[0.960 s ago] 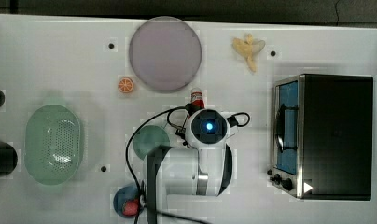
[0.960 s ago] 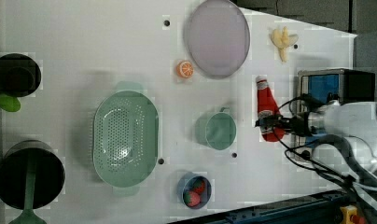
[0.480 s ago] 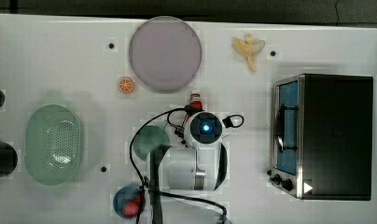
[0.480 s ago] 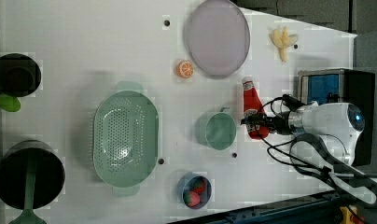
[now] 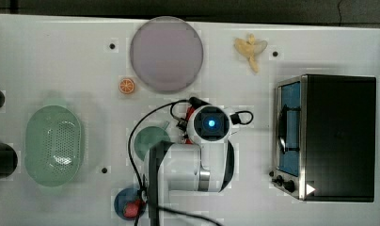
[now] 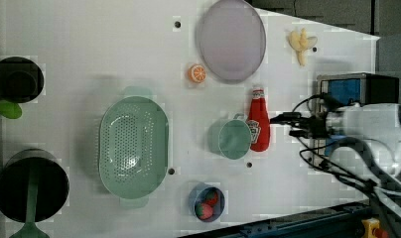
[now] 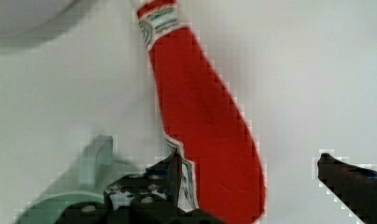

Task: Pick ketchup from plate and place it on table.

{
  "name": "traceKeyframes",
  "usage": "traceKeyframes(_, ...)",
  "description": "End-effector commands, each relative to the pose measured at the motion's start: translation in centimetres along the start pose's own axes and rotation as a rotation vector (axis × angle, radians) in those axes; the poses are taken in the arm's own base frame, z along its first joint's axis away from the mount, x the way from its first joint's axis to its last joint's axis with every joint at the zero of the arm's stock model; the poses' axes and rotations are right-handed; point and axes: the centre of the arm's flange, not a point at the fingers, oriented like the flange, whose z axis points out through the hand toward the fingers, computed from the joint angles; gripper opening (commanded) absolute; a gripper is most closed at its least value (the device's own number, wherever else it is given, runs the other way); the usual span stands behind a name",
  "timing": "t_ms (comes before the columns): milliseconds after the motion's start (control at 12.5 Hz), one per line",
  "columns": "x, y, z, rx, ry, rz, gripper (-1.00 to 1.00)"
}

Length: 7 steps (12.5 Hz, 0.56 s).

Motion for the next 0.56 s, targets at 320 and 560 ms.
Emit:
traceKeyframes(320,1.0,-3.6,-23.4,0.101,0.185,0.282,1.00)
traceKeyframes(560,-1.6,-2.8,-30.0,0.056,0.118,0.388,1.00)
